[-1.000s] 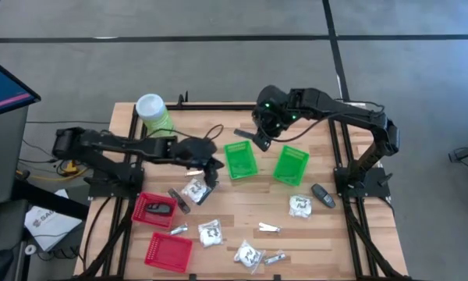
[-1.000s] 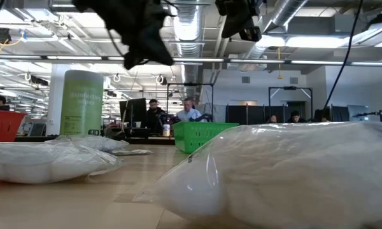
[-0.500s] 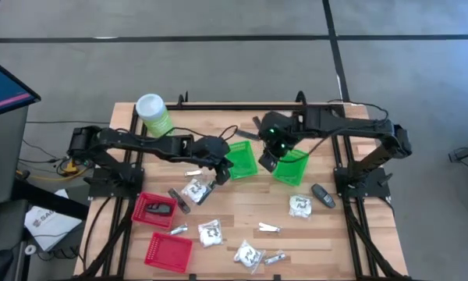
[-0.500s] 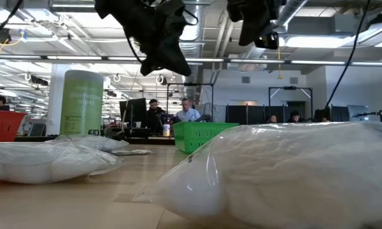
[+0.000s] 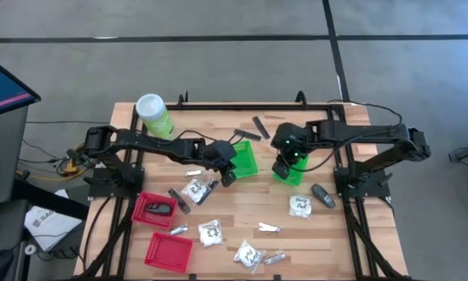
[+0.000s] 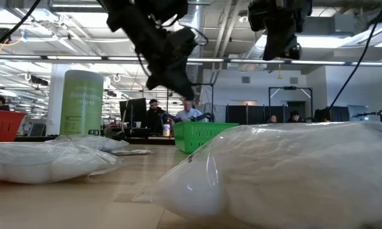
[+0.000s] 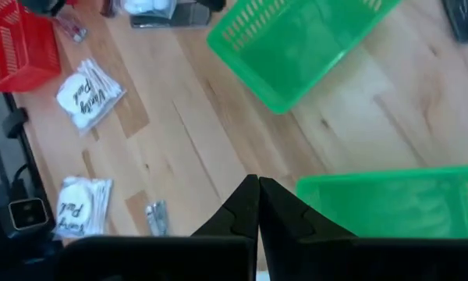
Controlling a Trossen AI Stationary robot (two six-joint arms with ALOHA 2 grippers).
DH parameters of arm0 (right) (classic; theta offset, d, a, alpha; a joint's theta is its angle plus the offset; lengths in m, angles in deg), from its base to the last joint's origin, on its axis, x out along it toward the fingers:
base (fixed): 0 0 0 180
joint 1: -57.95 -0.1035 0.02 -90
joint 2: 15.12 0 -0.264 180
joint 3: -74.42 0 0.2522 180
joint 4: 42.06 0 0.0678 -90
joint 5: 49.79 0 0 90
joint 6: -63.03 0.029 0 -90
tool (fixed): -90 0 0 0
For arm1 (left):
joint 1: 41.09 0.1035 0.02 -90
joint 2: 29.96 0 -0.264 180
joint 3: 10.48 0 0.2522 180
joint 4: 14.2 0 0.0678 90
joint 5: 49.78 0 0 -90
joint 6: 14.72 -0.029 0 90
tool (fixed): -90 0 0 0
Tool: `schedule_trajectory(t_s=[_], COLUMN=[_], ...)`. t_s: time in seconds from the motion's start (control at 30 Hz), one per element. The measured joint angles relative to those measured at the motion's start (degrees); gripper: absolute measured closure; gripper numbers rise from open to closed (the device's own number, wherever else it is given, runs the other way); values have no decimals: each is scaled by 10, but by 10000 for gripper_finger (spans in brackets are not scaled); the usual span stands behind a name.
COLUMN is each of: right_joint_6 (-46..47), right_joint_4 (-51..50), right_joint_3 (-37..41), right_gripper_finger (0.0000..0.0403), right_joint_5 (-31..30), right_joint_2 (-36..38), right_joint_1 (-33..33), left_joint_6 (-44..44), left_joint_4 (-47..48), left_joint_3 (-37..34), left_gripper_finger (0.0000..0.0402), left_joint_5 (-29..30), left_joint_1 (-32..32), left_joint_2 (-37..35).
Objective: Pick & Place Travel size toiletries
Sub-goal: Move the left green basket to the top left of the table
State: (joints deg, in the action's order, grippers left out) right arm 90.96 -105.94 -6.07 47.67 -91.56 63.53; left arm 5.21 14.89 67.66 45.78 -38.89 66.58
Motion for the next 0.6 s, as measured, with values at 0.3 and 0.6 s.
schedule_trajectory(t_s=[0.3, 0.6], right_joint_6=[-99, -135], right_joint_4=[8, 8], right_joint_3=[1, 16], right_gripper_finger=[403, 403], right_joint_5=[5, 17], right_joint_2=[19, 92], right_joint_1=[8, 12], left_joint_6=[-111, -175], left_joint_4=[39, 78], left_joint_3=[117, 170], left_gripper_finger=[401, 375], left_joint_5=[-19, 51], left_joint_1=[-20, -56], left_joint_2=[86, 141])
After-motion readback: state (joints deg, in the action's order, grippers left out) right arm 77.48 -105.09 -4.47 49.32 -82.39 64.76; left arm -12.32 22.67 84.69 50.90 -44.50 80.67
